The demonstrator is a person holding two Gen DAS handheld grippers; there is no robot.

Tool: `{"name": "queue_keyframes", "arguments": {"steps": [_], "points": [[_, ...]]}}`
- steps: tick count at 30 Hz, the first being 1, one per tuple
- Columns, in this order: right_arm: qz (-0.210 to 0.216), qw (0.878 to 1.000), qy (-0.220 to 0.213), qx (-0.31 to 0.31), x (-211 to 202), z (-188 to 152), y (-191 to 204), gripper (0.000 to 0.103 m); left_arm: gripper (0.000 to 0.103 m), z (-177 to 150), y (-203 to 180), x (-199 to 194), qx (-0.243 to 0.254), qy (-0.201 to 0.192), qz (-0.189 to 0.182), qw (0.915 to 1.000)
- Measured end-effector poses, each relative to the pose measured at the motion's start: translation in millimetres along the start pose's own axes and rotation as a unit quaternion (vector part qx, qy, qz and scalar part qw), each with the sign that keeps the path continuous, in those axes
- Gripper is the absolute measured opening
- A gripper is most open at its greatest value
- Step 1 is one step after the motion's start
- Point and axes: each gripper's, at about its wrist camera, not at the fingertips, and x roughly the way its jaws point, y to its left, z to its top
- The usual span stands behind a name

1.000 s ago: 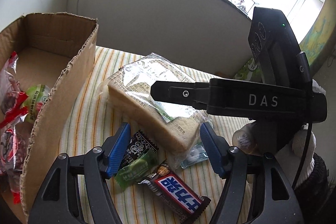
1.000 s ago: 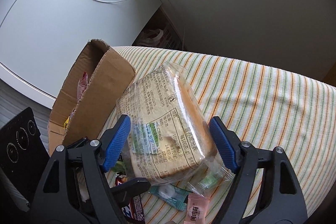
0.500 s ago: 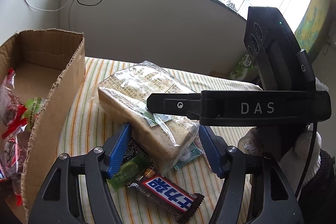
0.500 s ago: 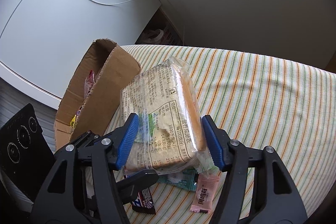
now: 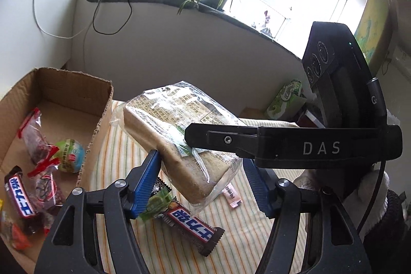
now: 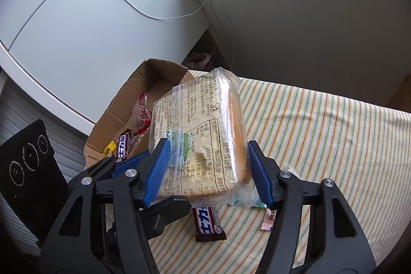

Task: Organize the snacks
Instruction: 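Carry the bread loaf in the right tool over the cardboard box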

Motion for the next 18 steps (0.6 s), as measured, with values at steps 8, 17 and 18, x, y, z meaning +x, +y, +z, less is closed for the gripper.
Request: {"name": "queue_keyframes", "arguments": {"steps": [8, 17, 18], "points": [[0.011, 1.000, -0.009, -0.023, -1, 6, 42, 0.063, 0.065, 1, 9, -33, 0.001, -0.039, 0.007, 0.9992], [0.021, 0.999, 0.000, -0.048, 17, 11, 80, 0.063, 0.065, 0, 33, -60, -0.008, -0.066, 0.025, 0.9975], [0.023, 0.999, 0.002, -0.049, 20, 11, 84, 0.063, 0.065, -1, 37, -62, -0.010, -0.068, 0.027, 0.9973]]}}
